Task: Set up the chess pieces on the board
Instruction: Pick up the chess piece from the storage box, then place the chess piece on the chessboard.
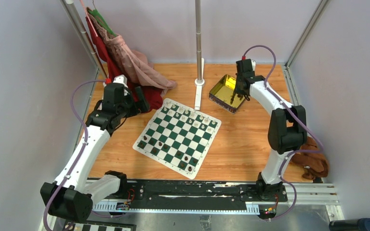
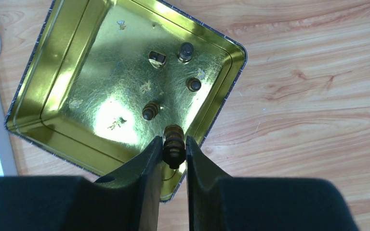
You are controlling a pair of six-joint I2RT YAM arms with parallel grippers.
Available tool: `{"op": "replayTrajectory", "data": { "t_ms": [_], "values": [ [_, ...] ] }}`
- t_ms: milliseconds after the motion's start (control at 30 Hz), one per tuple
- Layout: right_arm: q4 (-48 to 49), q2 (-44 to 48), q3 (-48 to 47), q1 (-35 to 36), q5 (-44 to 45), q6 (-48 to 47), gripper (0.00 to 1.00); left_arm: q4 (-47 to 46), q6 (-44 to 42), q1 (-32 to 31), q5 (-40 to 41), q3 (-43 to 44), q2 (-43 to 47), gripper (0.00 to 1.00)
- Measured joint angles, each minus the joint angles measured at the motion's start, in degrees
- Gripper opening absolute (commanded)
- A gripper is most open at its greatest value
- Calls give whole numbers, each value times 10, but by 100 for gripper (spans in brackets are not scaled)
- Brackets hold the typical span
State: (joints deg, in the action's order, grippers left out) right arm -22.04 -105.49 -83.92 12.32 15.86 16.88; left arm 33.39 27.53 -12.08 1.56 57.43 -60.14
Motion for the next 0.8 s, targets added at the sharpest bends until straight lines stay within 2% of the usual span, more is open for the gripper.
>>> {"op": "replayTrajectory", "data": {
  "t_ms": [200,333,500,800],
  "values": [
    [-8,40,10,7,-20,-22,0,-1,3,0,0,-2,15,100],
    [-25,71,10,37,-35,-43,0,-3,8,0,0,-9,29,100],
    [-50,105,9,110,-63,-63,0,0,14,0,2,-12,45,100],
    [-97,115,-8,287,-89,-80,0,20,25,0,13,-13,84,100]
  ]
}}
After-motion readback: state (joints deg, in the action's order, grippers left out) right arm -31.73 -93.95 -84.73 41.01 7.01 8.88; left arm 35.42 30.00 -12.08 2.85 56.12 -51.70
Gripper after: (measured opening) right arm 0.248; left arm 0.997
